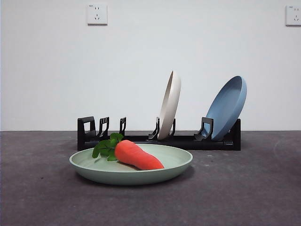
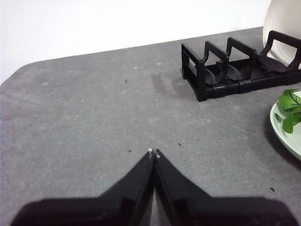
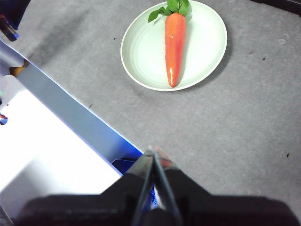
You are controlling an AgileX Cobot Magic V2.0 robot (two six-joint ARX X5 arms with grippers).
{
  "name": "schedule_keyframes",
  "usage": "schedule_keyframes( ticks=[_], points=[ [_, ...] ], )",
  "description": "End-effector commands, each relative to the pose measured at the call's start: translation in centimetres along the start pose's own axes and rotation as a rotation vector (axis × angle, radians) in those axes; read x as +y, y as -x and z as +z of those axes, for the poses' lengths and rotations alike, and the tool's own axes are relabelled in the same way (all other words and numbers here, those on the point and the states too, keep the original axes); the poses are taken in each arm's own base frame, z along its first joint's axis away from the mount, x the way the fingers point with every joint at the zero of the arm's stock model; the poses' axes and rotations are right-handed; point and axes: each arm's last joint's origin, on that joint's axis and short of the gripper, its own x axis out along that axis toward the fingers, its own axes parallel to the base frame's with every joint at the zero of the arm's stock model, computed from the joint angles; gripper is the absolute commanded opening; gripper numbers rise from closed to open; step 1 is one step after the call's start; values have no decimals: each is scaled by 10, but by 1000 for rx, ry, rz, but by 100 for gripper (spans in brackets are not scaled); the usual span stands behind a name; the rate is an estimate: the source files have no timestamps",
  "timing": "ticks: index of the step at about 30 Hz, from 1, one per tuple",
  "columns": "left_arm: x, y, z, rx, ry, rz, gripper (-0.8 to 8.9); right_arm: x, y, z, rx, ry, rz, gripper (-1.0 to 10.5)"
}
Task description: Take the green plate from the plate rack,put the plate on the table,take the carrot from the table,put the carrot in the plate
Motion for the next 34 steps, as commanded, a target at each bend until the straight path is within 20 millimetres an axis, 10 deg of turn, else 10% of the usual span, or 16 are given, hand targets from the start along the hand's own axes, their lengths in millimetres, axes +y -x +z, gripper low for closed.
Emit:
schedule_keyframes(
  ticks=[1,10,19,34],
  points=[
    [0,-1,-4,11,7,5,-3,-5,8,-2,-55,55,-75,5],
    [0,-1,-4,10,7,4,-3,-36,18,-28,-368,-38,-263,5],
    [0,-1,-4,10,7,4,-3,-69,-33,-85,-691,-85,-458,5],
    [0,-1,-4,11,7,4,-3,-91,-98,-143,-683,-131,-469,4]
  ],
)
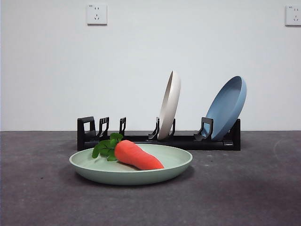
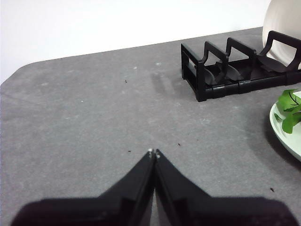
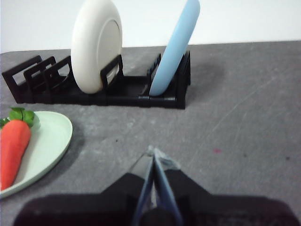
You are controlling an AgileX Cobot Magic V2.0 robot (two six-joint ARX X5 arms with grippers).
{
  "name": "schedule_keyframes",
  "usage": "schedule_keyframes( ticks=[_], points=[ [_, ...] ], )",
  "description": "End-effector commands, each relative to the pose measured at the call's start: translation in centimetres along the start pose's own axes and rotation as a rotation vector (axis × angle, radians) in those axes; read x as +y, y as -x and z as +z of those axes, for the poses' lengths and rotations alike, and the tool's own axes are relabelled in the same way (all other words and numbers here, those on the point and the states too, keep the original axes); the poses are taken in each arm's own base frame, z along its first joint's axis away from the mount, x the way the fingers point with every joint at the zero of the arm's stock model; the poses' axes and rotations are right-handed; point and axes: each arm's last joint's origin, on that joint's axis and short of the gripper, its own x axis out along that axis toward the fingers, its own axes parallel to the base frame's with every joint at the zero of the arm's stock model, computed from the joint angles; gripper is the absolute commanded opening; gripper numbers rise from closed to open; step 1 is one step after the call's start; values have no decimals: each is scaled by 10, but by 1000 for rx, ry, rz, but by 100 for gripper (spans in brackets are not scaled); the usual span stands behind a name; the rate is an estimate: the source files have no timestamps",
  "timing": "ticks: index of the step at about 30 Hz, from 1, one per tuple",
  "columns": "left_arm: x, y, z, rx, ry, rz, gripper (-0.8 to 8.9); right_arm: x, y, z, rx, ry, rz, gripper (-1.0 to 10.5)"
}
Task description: Take the green plate from the plate rack,put the plate on the table,take the carrot from the table,put the carrot in the plate
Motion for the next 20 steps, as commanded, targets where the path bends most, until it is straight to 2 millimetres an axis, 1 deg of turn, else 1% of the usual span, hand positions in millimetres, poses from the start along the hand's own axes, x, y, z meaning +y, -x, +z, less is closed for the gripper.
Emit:
schedule_keyframes(
  ticks=[1,3,20],
  points=[
    [0,-1,-4,11,7,3,-3,-1,-2,-7,5,-27,-4,5],
    [0,-1,-4,11,7,3,-3,-1,-3,-10,6,-43,-4,5],
    [0,-1,-4,11,7,4,-3,-1,-3,-10,3,-66,-2,5]
  ],
)
